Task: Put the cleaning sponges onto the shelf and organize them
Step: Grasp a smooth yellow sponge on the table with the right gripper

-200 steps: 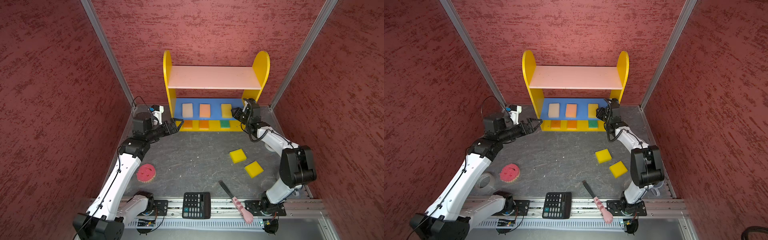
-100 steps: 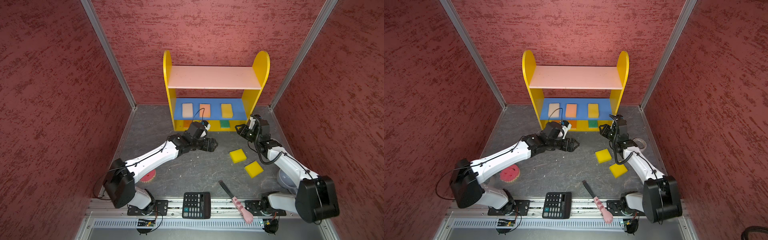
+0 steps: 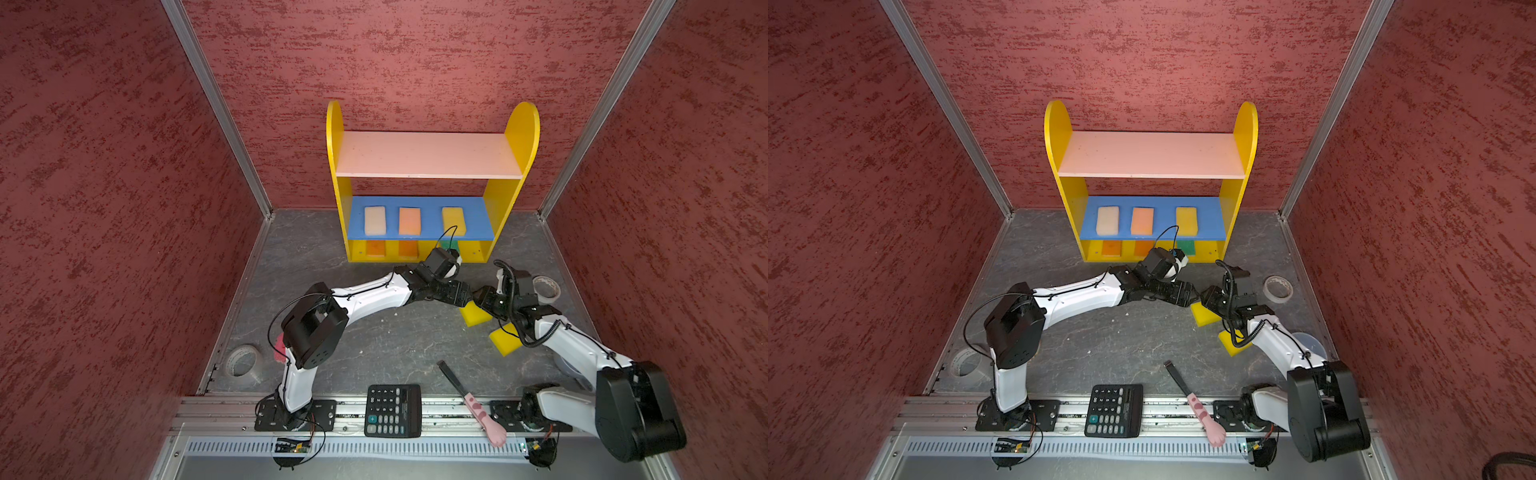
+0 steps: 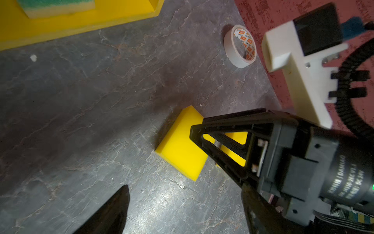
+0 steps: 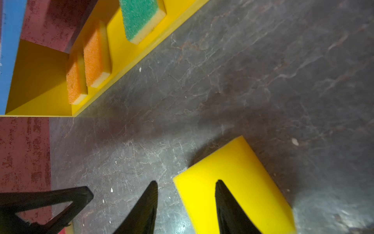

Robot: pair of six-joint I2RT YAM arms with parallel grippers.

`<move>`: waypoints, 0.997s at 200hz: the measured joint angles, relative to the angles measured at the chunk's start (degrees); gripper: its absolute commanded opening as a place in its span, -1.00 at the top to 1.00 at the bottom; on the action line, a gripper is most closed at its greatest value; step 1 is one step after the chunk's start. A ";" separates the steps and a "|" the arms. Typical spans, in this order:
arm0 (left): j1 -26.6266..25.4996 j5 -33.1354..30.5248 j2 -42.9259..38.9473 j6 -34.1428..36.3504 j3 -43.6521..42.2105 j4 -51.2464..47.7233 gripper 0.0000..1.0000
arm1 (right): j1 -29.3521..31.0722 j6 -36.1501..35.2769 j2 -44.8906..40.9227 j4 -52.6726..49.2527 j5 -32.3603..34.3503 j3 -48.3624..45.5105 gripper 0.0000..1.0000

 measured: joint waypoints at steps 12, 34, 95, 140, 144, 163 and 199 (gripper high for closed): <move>0.00 0.28 1.68 0.00 0.63 0.17 -0.48 | -0.02 -0.07 -0.48 -0.72 -0.11 -0.22 -0.09; 0.02 0.79 4.59 -0.44 1.64 0.35 -0.47 | -0.02 -0.31 -1.97 -2.56 -0.09 -0.20 -0.07; -0.35 2.23 11.30 -1.07 7.76 0.20 -0.41 | -0.39 -0.46 -4.07 -6.43 -0.31 -1.49 0.08; -1.38 3.17 13.20 -1.16 8.98 -0.28 -0.12 | -0.66 -0.52 -5.75 -10.45 -0.33 -2.49 0.01; -1.49 3.17 13.31 -1.14 8.98 -0.37 -0.07 | -0.70 -0.66 -5.97 -10.73 -0.20 -2.49 0.01; -1.92 3.28 13.81 -1.44 8.98 -0.59 0.09 | -0.98 -1.14 -6.75 -12.22 0.57 -2.47 0.01; -2.60 3.56 14.10 -1.46 8.98 -0.92 0.49 | -1.60 -1.68 -5.90 -13.16 1.44 -2.47 0.02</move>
